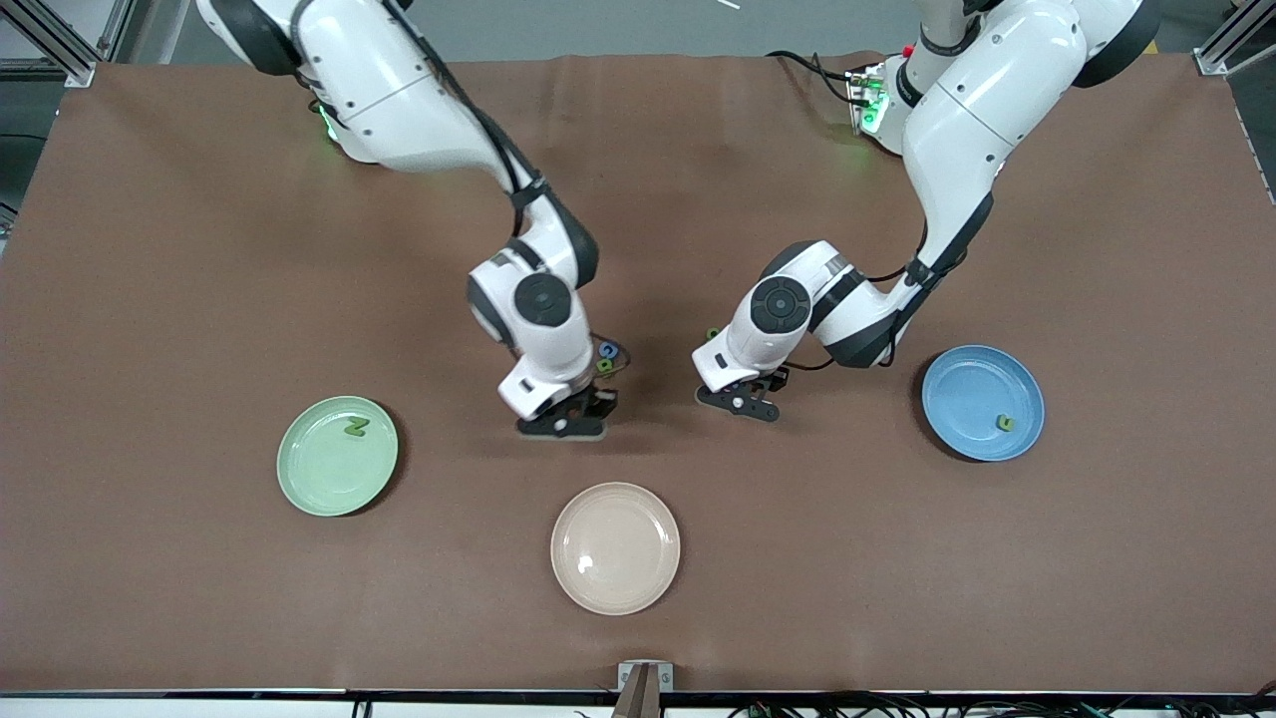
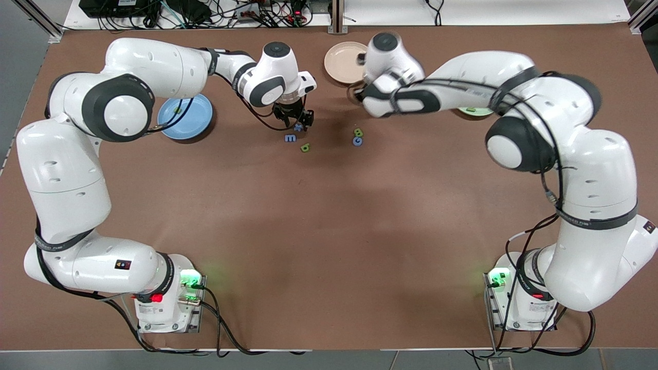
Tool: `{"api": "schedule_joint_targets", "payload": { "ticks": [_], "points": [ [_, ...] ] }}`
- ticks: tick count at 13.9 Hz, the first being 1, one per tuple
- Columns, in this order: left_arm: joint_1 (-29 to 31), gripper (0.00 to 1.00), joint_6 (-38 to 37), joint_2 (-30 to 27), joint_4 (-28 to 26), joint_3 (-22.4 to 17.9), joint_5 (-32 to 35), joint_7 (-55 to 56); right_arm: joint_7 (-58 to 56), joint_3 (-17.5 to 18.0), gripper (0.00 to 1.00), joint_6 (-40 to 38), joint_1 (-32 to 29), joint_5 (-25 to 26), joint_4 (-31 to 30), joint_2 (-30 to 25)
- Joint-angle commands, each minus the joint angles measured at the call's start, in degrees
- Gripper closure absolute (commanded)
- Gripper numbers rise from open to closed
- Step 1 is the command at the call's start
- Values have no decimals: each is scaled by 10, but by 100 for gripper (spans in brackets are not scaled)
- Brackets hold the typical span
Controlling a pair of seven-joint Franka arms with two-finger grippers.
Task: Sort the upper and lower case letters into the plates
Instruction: 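Carry the pink letter to the green plate while the left gripper grasps the blue x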
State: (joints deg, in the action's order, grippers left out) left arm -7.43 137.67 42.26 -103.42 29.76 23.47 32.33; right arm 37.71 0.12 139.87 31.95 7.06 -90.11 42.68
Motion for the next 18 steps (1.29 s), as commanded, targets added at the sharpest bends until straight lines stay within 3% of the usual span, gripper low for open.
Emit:
{"api": "schedule_joint_targets", "payload": {
  "ticks": [1, 4, 8, 14, 18],
  "points": [
    [-14, 32, 12, 4, -3, -4, 29, 40, -135, 63, 100, -45, -131, -6, -35, -50],
    [-15, 37, 12, 11, -1, -9, 66, 68, -288, 116, 100, -102, -267, -7, -41, -70],
    [-14, 59, 12, 11, 0, -9, 66, 68, -457, 124, 100, -112, -384, -7, -57, -66],
    [-15, 81, 12, 10, 0, -9, 67, 68, -479, 124, 99, -106, -425, -7, -84, -57],
    [-14, 88, 12, 5, -1, -9, 68, 72, -479, 123, 97, -106, -437, -7, -84, -45]
  ]
}}
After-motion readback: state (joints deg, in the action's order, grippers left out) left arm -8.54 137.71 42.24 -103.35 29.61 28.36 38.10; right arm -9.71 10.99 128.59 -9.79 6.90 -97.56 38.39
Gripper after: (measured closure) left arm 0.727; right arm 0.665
